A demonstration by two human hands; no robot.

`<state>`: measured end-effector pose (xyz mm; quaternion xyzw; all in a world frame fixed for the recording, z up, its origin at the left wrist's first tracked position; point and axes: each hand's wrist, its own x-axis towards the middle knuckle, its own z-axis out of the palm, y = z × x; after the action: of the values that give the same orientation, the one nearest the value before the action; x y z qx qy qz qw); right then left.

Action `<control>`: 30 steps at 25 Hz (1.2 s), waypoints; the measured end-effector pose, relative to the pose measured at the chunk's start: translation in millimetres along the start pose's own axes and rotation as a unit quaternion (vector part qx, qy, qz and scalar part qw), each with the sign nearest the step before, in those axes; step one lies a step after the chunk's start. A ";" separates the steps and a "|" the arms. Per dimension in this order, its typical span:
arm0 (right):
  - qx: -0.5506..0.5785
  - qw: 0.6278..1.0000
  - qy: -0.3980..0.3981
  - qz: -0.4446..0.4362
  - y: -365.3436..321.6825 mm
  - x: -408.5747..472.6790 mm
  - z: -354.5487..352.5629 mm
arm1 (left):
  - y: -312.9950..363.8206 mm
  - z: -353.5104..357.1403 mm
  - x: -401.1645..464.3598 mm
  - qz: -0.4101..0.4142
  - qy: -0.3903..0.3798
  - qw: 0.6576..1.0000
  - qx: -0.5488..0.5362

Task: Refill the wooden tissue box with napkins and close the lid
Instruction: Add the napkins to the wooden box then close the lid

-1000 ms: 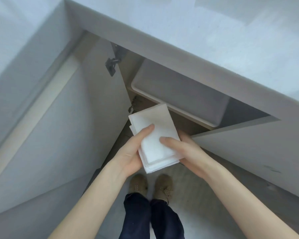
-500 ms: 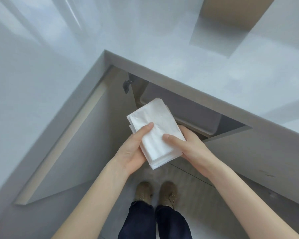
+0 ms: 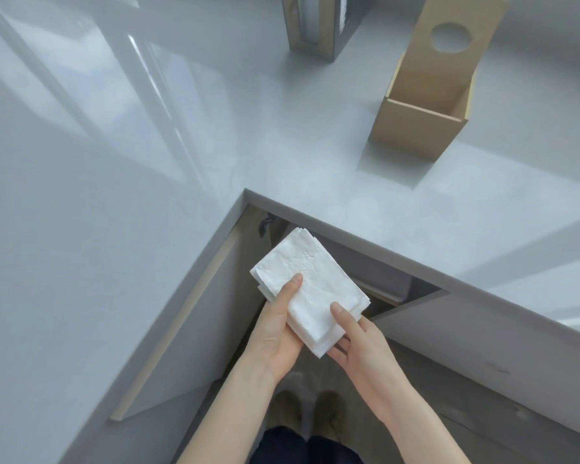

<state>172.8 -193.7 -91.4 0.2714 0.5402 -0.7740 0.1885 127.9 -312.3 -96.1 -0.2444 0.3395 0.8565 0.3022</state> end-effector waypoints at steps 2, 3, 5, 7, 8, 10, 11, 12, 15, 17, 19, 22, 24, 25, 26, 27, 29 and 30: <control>0.011 1.000 -0.003 -0.012 -4.4 -9.4 13.1 | 3.1 2.5 -10.5 0.028 -0.005 0.999 0.027; 0.014 1.000 0.000 -0.018 -7.8 -13.0 18.0 | 5.6 3.0 -15.6 0.040 -0.016 0.998 0.039; 0.014 0.999 0.017 -0.029 -17.0 -19.0 23.2 | 14.1 4.4 -24.9 0.055 -0.040 0.996 0.064; -0.005 0.999 0.031 -0.041 -26.9 -22.4 22.1 | 26.3 5.2 -31.0 0.066 -0.047 0.991 0.110; -0.021 0.998 0.043 -0.045 -32.3 -23.5 20.1 | 32.0 5.4 -32.6 0.068 -0.045 0.987 0.136; -0.052 0.995 0.068 -0.049 -45.7 -24.5 14.2 | 44.6 10.1 -33.0 0.065 -0.037 0.977 0.199; -0.067 0.994 0.074 -0.049 -52.0 -23.0 10.0 | 50.3 13.7 -31.4 0.062 -0.033 0.971 0.230; -0.081 0.993 0.076 -0.051 -59.2 -21.3 5.4 | 55.4 20.2 -29.0 0.058 -0.034 0.965 0.253; -0.113 0.988 0.076 -0.066 -86.6 -13.6 -3.9 | 65.6 48.1 -17.3 0.063 -0.042 0.950 0.302; -0.120 0.985 0.090 -0.084 -109.4 -3.0 -14.0 | 69.9 74.6 -2.2 0.084 -0.035 0.937 0.337; -0.128 0.983 0.091 -0.096 -130.5 8.0 -24.0 | 72.2 100.7 13.7 0.097 -0.034 0.928 0.359; -0.137 0.980 0.092 -0.110 -159.5 27.4 -40.7 | 75.9 135.6 42.0 0.107 -0.029 0.922 0.371; -0.138 0.981 0.085 -0.104 -176.2 40.1 -51.8 | 77.1 154.4 59.1 0.114 -0.029 0.916 0.384; -0.135 0.982 0.081 -0.101 -185.0 45.9 -57.6 | 77.7 163.2 67.3 0.119 -0.025 0.912 0.392; -0.132 0.983 0.080 -0.101 -193.2 51.0 -63.4 | 78.6 170.5 74.0 0.123 -0.019 0.909 0.398; -0.130 0.983 0.079 -0.102 -203.0 57.2 -70.0 | 81.1 178.0 81.9 0.126 -0.011 0.907 0.401; -0.134 0.982 0.081 -0.105 -221.7 66.6 -80.2 | 88.6 189.7 93.8 0.128 0.000 0.909 0.398; -0.143 0.980 0.081 -0.109 -230.3 71.1 -84.4 | 93.3 195.3 99.2 0.130 0.002 0.907 0.400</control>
<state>0.8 -34.8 10.6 0.2431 0.6850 -0.6801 0.0953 -46.8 -189.7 9.4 -0.0586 0.6832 0.6798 0.2601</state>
